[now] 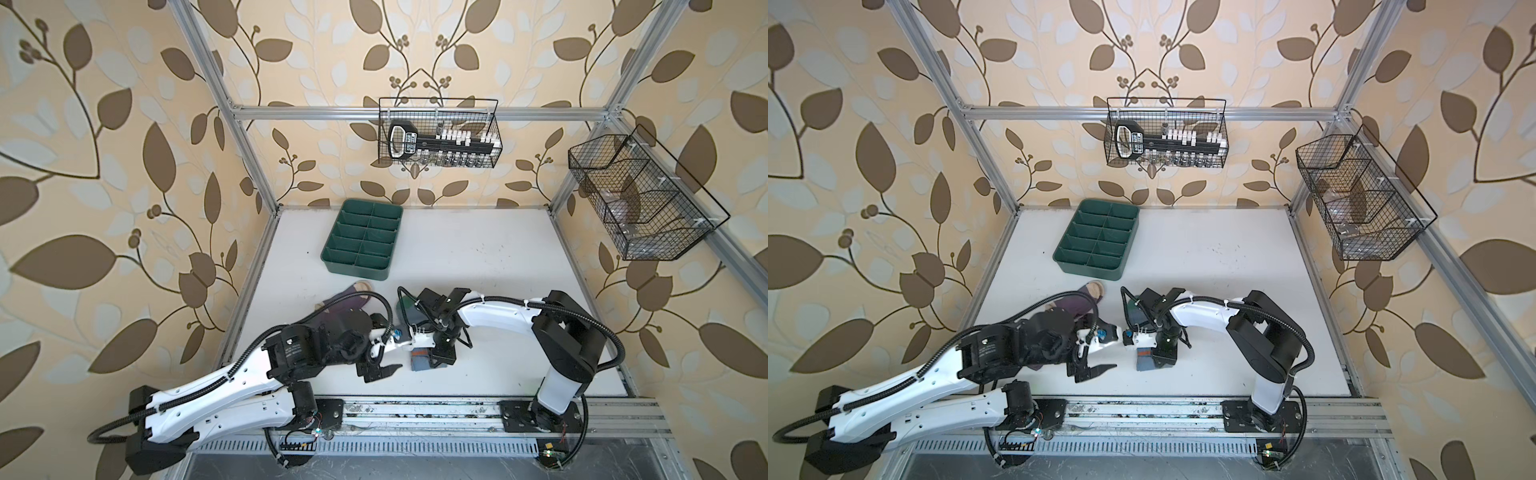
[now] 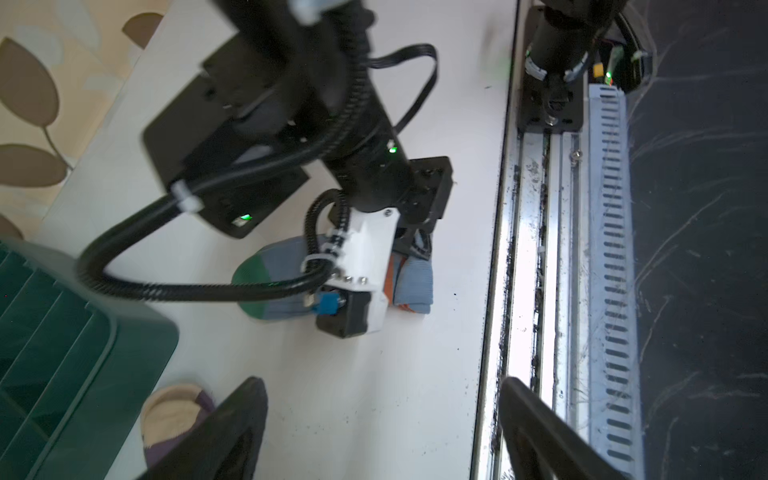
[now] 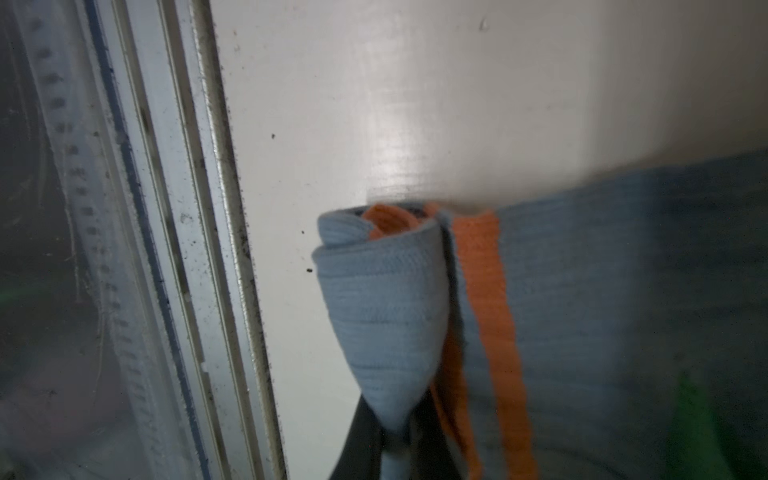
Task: Roll the socks
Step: 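Lift the left gripper off and regrasp the roll beside the right gripper, then lift the right gripper off and regrasp the roll farther toward the toe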
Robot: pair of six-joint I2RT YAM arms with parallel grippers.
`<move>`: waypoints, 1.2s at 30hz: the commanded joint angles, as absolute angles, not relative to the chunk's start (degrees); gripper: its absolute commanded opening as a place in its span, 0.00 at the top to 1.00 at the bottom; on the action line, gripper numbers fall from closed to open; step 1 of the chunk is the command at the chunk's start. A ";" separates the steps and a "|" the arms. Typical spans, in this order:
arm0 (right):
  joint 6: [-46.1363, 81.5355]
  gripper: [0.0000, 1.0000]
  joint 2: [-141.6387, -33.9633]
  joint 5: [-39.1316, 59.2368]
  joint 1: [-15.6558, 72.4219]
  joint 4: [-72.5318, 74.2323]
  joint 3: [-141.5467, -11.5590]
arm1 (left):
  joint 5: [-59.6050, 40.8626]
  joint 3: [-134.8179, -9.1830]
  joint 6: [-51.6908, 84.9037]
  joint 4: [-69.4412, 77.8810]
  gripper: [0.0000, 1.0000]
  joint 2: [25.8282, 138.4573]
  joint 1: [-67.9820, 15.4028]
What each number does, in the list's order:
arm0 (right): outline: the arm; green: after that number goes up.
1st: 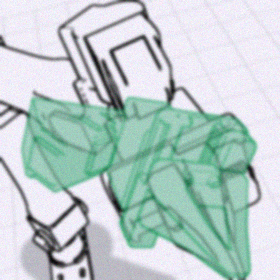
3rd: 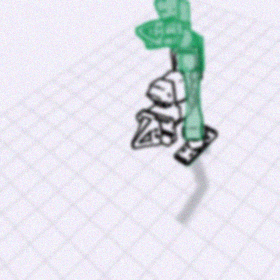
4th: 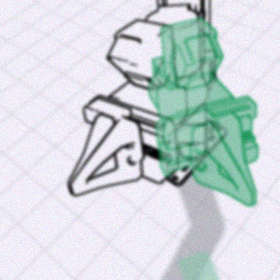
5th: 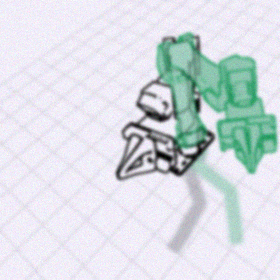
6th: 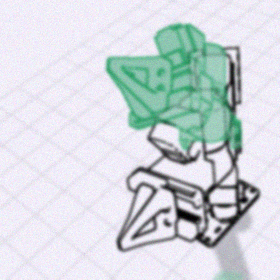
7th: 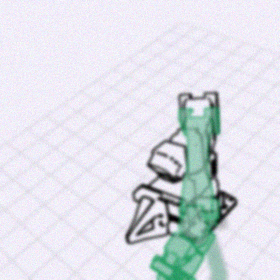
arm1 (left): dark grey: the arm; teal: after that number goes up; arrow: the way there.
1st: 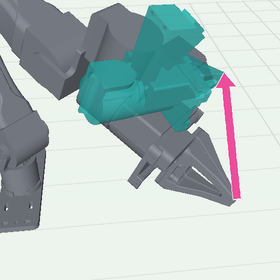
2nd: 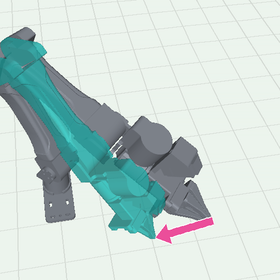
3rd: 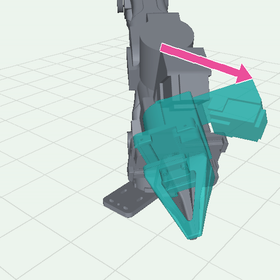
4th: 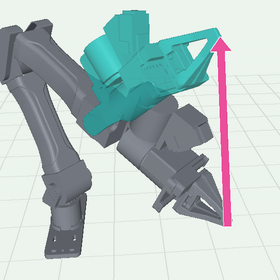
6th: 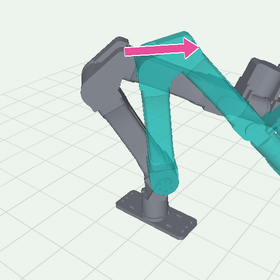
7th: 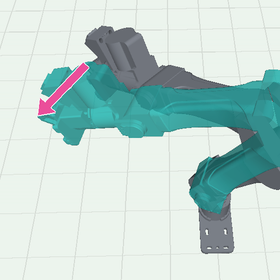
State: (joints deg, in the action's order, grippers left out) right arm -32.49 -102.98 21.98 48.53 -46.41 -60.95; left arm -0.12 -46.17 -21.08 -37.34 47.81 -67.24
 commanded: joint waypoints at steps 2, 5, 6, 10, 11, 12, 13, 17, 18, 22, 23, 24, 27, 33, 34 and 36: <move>-34.72 0.99 -107.73 17.14 46.88 -46.33 -60.54 | 15.94 -42.78 -21.64 -26.56 0.14 56.47 -75.83; -34.90 0.98 -107.50 17.78 46.17 -46.08 -60.60 | 23.47 -41.66 -19.66 -20.65 0.19 64.84 -78.47; -35.02 0.98 -107.63 18.00 46.02 -46.04 -60.55 | 26.17 -41.32 -19.32 -18.60 0.21 67.32 -79.52; -35.25 0.98 -108.43 18.53 45.63 -46.32 -60.76 | 31.67 -39.14 -19.43 -10.86 0.24 74.08 -83.22; -35.33 0.98 -108.51 18.71 45.62 -46.27 -60.76 | 32.25 -38.58 -19.34 -9.18 0.24 75.20 -83.49; -35.45 0.97 -108.65 18.96 45.45 -46.31 -60.82 | 32.88 -38.25 -19.21 -7.67 0.25 76.38 -83.75; -35.56 0.97 -108.78 19.11 45.42 -46.29 -60.82 | 32.80 -38.23 -19.00 -6.75 0.25 77.54 -83.77; -36.02 0.97 -108.91 19.19 44.83 -46.49 -60.80 | 32.08 -38.30 -18.51 -5.63 0.31 81.71 -83.75; -36.14 0.97 -108.87 19.16 44.76 -46.49 -60.83 | 31.64 -38.57 -18.25 -5.79 0.32 82.88 -83.76; -36.65 0.96 -108.22 18.93 44.23 -46.33 -60.65 | 30.20 -39.92 -17.93 -6.47 0.42 88.39 -83.76; -36.66 0.96 -108.11 18.81 44.25 -46.24 -60.59 | 29.90 -40.27 -17.87 -6.65 0.43 89.36 -83.71; -36.74 0.95 -107.85 18.47 44.04 -46.10 -60.57 | 29.63 -40.55 -17.76 -6.85 0.44 90.39 -83.71; -36.91 0.94 -107.75 17.90 43.69 -46.01 -60.60 | 29.40 -41.17 -17.46 -7.09 0.50 93.03 -83.73; -36.65 0.93 -106.48 18.21 43.57 -45.80 -60.34 | 29.67 -42.18 -17.09 -7.72 0.81 95.01 -83.68; -36.46 0.93 -105.80 17.91 43.47 -45.33 -59.95 | 29.64 -42.19 -16.99 -7.89 0.90 94.92 -83.75; -35.00 0.91 -103.63 16.37 43.09 -42.83 -58.57 | 29.29 -42.16 -17.09 -8.00 1.00 94.60 -83.60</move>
State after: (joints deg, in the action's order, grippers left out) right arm -34.89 -104.18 25.91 44.23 -47.29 -61.19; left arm 32.32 -41.67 -17.82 -5.93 93.78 -83.44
